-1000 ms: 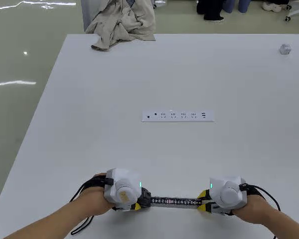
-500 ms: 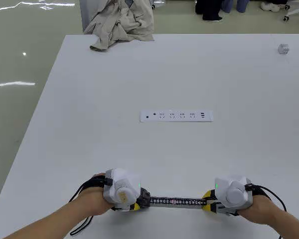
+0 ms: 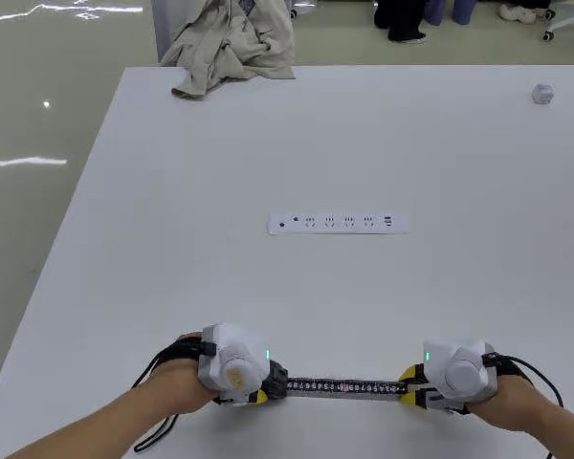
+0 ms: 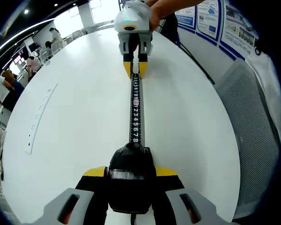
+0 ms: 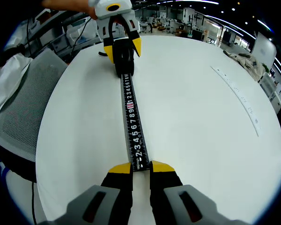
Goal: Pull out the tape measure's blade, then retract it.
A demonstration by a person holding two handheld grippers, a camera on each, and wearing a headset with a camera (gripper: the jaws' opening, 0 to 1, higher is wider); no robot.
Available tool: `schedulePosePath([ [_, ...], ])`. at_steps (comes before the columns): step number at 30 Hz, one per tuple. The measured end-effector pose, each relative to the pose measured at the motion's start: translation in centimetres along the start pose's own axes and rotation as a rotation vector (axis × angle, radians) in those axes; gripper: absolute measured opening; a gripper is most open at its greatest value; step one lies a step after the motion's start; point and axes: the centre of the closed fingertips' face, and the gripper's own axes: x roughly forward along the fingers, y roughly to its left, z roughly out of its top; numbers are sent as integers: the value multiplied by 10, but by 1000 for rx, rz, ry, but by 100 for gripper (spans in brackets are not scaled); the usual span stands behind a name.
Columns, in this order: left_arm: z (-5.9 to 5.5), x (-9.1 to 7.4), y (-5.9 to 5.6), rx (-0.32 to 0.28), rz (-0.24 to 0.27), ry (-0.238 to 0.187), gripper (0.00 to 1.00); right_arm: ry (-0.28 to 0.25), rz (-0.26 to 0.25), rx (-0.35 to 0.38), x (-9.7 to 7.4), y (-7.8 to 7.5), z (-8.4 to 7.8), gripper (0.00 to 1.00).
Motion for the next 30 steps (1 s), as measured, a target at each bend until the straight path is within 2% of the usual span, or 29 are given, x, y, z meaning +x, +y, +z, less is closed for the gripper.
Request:
schedulePosePath([
  [30, 0, 1, 0, 5, -3, 3, 33, 24, -21, 7, -15, -7, -23, 12],
])
